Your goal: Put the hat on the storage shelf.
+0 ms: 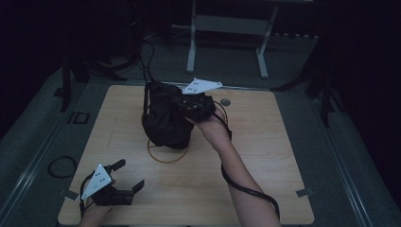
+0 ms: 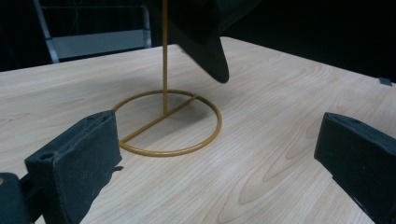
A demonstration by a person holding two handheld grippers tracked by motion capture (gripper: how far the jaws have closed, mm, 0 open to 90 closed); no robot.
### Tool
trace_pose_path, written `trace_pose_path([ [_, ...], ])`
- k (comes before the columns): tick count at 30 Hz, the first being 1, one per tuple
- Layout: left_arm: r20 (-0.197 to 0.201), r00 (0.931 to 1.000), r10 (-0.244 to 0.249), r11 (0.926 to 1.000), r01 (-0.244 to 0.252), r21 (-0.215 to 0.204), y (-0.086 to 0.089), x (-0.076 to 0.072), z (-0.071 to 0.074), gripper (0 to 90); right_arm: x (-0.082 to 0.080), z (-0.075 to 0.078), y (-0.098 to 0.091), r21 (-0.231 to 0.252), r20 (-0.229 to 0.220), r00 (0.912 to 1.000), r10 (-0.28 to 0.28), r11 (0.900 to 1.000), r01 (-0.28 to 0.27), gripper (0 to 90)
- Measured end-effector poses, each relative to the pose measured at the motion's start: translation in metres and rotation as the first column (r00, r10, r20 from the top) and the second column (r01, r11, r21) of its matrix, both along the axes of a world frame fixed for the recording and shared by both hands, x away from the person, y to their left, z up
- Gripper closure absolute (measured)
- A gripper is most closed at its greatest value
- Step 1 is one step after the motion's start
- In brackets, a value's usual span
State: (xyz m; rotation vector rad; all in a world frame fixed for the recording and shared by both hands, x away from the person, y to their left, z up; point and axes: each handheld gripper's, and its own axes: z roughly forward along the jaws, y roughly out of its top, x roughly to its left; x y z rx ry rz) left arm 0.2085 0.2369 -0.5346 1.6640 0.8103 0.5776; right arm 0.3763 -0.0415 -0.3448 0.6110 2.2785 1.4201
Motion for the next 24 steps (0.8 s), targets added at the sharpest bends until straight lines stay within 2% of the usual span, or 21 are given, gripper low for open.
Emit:
trace_pose_path([
  [2,-0.003,1.0000,-0.001,1.0000,0.001,0.002,-0.0001,0.0007,-0.0008,0.7,0.0012,-0.0020,0.0007,0.009,0.000,1.0000,-0.002,1.0000,0.002,85.2],
  [7,-0.007,1.0000,-0.007,0.9999,0.007,-0.008,-0.0003,0.0010,-0.0010,0.7,0.0049,-0.0059,0.0040,0.044,-0.038,0.9993,0.007,0.9990,-0.006,78.7],
  [10,-0.009,0.9999,-0.009,0.9999,0.009,-0.008,-0.0010,0.0007,-0.0016,0.7,0.0058,-0.0083,0.0081,0.032,-0.046,0.9988,0.017,0.9994,-0.015,65.2],
  [15,-0.012,0.9998,-0.016,0.9998,0.016,-0.006,-0.0036,0.0004,-0.0024,0.7,0.0063,-0.0090,0.0070,0.033,-0.053,0.9986,0.001,0.9995,0.001,48.9],
  [19,-0.012,0.9997,-0.022,0.9997,0.022,-0.010,-0.0049,0.0004,-0.0023,0.7,0.0084,-0.0078,0.0043,0.047,-0.076,0.9971,0.006,0.9989,-0.002,44.3],
  [24,-0.012,0.9997,-0.020,0.9997,0.020,-0.014,-0.0046,0.0005,-0.0021,0.7,0.0085,-0.0065,0.0035,0.052,-0.076,0.9970,0.010,0.9986,-0.006,41.3],
])
